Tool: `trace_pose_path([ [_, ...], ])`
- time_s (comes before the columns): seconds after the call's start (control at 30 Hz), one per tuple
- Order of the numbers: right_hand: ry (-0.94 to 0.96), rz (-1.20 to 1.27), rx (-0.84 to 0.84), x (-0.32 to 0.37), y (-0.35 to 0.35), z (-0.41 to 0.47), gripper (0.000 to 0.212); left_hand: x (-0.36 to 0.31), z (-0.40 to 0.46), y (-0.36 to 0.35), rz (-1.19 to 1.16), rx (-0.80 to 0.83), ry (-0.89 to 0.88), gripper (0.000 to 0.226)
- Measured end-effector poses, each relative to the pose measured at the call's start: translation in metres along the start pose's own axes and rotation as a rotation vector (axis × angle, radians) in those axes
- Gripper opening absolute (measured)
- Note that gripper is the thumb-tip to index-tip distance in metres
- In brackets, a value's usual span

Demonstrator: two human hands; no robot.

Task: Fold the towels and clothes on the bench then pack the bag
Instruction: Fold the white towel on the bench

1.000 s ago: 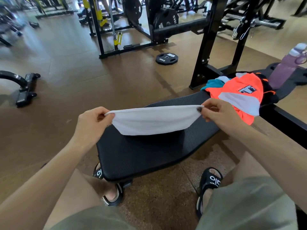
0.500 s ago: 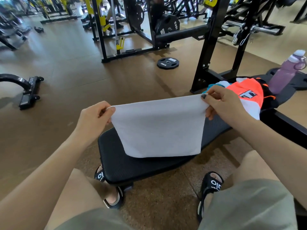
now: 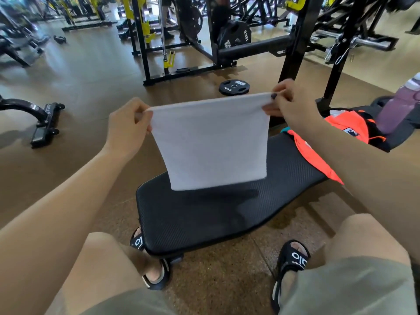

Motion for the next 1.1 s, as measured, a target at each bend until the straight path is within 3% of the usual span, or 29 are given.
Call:
trace_pose_path([
  [0.07,0.053,0.067,-0.070,0.006,0.005,0.000,0.021,-0.005,-0.003,0.011,-0.032,-0.089,-0.067,0.013],
  [0.13,0.087,0.045,-0.086,-0.005,0.006,-0.018,0.015,0.001,-0.021,0.004,0.018,-0.076,-0.147,0.012],
  [0.27,0.115,-0.386,0.069,-0.081,-0.015,-0.090,0.019,0.051,-0.095,-0.061,0.187,0.290,-0.290,0.013],
  [0.43,0.087,-0.602,0.465,-0.178,-0.056,-0.170,0.025,0.091,-0.183,-0.141,0.607,0.760,-0.478,0.010],
  [0.5,0.129,-0.682,0.530,-0.188,-0.065,-0.185,0.021,0.094,-0.202,-0.158,0.738,0.871,-0.498,0.011],
  [0.63,0.214,-0.794,0.551,-0.190,-0.065,-0.190,0.015,0.088,-0.208,-0.163,0.846,0.864,-0.496,0.019],
  [0.8,0.124,-0.700,0.545,-0.181,-0.059,-0.173,0.021,0.065,-0.210,-0.169,0.878,0.837,-0.519,0.025],
  [0.93,-0.042,-0.575,0.347,-0.169,-0.051,-0.115,0.021,0.008,-0.214,-0.203,0.776,0.812,-0.525,0.053],
  [1.03,-0.203,-0.541,0.358,-0.191,-0.062,-0.064,0.014,-0.036,-0.225,-0.250,0.726,0.802,-0.573,0.054],
  [1.1,-0.279,-0.486,0.351,-0.209,-0.072,-0.037,0.026,-0.051,-0.233,-0.283,0.698,0.812,-0.571,0.050],
])
Point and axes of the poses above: each hand's wrist, its own z-axis towards the middle knuckle, its own y-axis out of the back of the hand, x = y × z, the point moved 8 cm from there along z, towards the middle knuckle, and after that the axes turned 2 degrees about x, right-handed, at the moved point
